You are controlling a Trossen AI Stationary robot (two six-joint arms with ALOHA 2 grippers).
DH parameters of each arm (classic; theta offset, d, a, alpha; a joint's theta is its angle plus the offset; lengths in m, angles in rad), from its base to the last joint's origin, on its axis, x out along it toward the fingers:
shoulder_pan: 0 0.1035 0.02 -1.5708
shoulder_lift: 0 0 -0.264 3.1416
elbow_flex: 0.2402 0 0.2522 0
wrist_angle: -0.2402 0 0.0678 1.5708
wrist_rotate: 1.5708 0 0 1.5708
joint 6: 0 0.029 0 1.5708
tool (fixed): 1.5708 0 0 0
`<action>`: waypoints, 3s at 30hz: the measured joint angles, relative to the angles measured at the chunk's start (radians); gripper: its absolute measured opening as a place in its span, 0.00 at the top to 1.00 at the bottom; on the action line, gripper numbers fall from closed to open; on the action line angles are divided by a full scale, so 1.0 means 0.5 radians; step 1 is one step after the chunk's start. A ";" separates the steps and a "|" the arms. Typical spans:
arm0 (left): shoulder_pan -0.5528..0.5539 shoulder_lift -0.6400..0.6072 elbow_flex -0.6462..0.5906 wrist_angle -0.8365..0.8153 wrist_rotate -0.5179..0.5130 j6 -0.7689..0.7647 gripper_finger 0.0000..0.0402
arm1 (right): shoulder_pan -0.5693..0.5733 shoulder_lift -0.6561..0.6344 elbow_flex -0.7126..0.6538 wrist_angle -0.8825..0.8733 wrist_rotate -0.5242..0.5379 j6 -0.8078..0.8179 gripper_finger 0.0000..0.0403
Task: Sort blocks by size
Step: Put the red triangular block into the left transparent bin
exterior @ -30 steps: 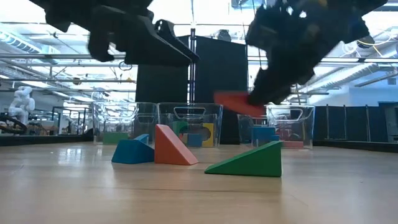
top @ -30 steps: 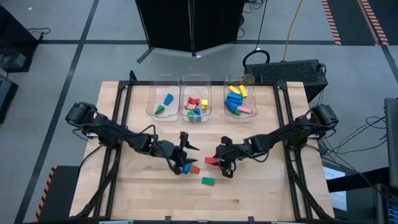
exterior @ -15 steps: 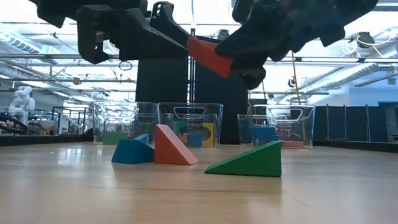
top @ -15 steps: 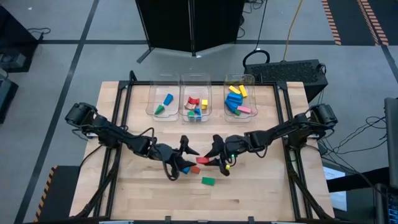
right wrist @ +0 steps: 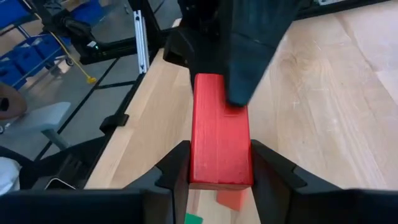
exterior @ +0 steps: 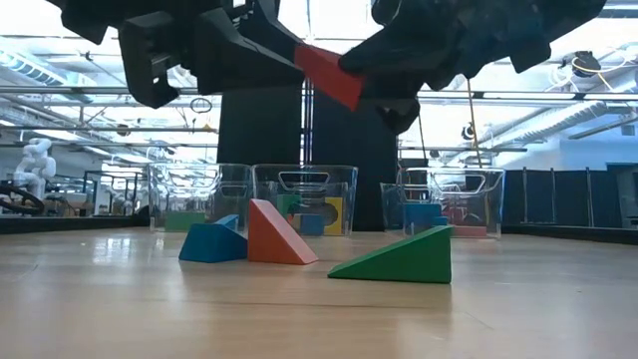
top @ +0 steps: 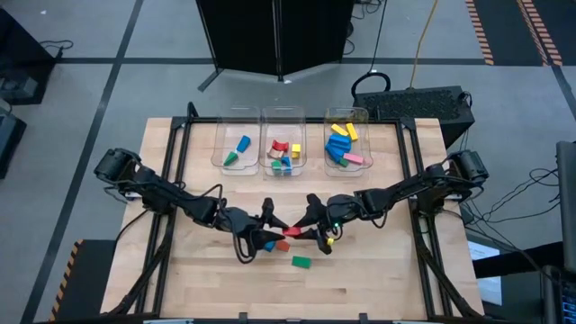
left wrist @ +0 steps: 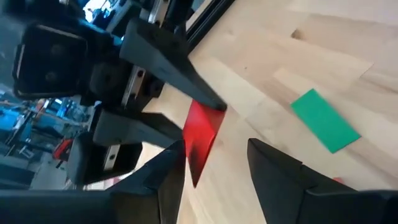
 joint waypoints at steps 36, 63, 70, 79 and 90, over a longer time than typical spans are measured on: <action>0.028 0.252 0.131 0.108 -0.011 0.214 0.90 | -0.007 0.004 -0.001 -0.102 -0.008 -0.030 0.68; 0.432 -0.729 0.128 -0.892 -1.137 -0.780 0.90 | 0.123 -0.392 0.001 -0.870 0.712 -0.204 0.38; 0.885 -0.923 0.127 -1.387 -0.863 -1.107 0.90 | 0.121 -0.391 0.001 -0.898 0.715 -0.204 0.38; 1.406 -0.851 0.105 -1.576 -0.439 -1.224 0.90 | 0.122 -0.390 0.001 -0.898 0.709 -0.204 0.38; 1.862 -0.625 0.105 -1.756 -0.109 -1.276 0.90 | 0.122 -0.389 0.000 -0.966 0.725 -0.204 0.38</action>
